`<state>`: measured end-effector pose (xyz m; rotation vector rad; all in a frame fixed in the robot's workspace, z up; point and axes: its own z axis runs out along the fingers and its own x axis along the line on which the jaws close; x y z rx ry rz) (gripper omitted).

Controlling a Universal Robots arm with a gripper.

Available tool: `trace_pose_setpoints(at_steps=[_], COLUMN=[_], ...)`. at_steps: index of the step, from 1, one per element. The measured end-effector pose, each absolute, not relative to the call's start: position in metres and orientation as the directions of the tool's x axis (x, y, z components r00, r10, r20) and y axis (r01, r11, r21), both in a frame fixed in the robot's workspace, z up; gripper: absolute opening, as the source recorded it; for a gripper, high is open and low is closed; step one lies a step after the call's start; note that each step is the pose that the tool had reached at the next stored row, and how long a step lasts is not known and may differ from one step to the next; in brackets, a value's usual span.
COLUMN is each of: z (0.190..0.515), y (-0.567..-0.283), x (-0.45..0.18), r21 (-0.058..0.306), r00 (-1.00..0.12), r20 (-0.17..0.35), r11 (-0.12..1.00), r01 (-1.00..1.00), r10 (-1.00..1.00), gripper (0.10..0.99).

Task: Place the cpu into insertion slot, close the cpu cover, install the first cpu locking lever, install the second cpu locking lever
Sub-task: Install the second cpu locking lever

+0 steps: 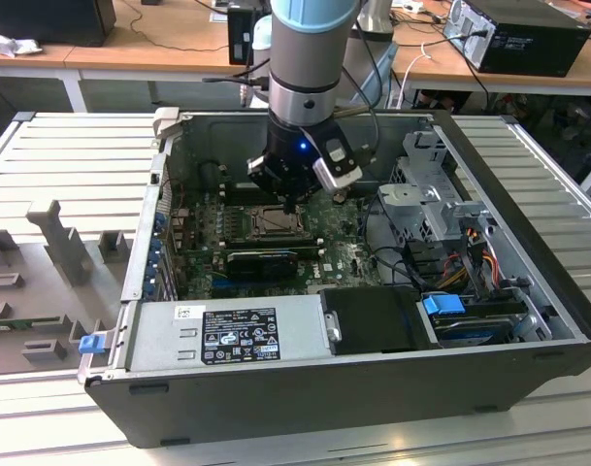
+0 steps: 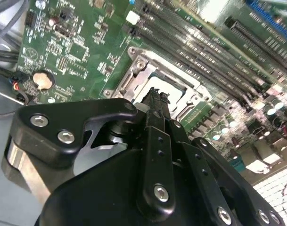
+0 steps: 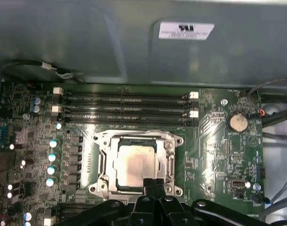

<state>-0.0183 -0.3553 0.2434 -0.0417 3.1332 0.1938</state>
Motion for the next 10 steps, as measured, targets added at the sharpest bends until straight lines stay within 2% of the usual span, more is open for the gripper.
trace_pose_setpoints(at_steps=[5,10], z=[0.241,0.239], y=[-0.372,-0.376], x=[-0.018,-0.020], r21=[0.123,0.127], r00=[-1.000,-0.999], r20=[0.004,0.008], r11=[0.992,0.991], r01=[-0.026,-0.034], r10=[-0.027,-0.035], gripper=[0.106,0.106])
